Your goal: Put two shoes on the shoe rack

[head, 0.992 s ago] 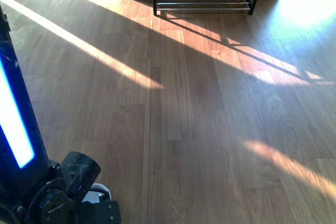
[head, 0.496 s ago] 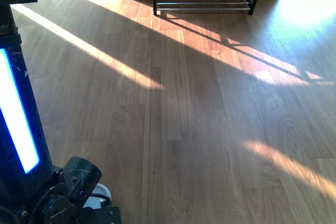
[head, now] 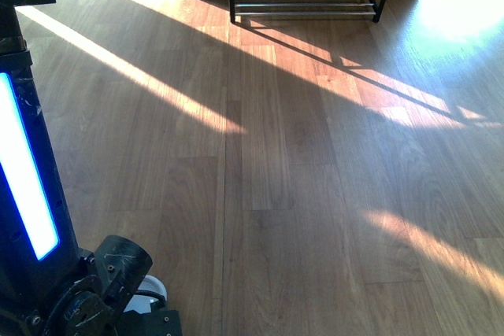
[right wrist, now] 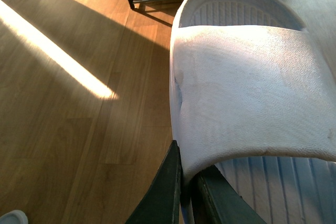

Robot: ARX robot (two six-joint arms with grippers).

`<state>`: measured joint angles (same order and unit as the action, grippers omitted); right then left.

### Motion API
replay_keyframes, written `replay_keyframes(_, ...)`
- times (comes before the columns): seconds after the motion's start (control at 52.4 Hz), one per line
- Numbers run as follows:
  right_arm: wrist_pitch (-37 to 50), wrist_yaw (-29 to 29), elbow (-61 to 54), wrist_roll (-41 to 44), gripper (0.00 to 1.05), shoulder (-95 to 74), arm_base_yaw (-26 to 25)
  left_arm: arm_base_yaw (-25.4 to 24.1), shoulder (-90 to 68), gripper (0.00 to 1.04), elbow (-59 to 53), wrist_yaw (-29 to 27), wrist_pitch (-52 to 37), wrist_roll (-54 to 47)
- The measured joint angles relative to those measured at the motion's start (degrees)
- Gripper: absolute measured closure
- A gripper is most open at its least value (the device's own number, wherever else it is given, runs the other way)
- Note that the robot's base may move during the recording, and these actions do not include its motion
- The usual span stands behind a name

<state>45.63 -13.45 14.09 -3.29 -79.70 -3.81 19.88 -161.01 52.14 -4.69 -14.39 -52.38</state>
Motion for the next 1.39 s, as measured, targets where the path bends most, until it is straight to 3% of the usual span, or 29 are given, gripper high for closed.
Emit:
replay_keyframes(0.172, 0.0, 0.0, 0.0, 0.0, 1.03, 0.0, 0.0, 0.5, -0.6, 0.10, 0.8, -0.7, 0.0, 1.4)
replay_keyframes(0.343, 0.0, 0.0, 0.0, 0.0, 1.03, 0.0, 0.0, 3.1, -3.4, 0.09, 1.2, -3.5, -9.8, 3.8)
replay_keyframes(0.725, 0.0, 0.0, 0.0, 0.0, 1.03, 0.0, 0.0, 3.1, -3.4, 0.09, 1.1, -4.1, -10.4, 3.6)
replay_keyframes(1.107, 0.0, 0.0, 0.0, 0.0, 1.03, 0.0, 0.0, 3.0, -3.4, 0.09, 3.2, -2.4, 0.3, 7.2)
replay_keyframes(1.393, 0.0, 0.0, 0.0, 0.0, 1.03, 0.0, 0.0, 3.0, -3.4, 0.09, 4.0, -2.2, 2.8, 10.0)
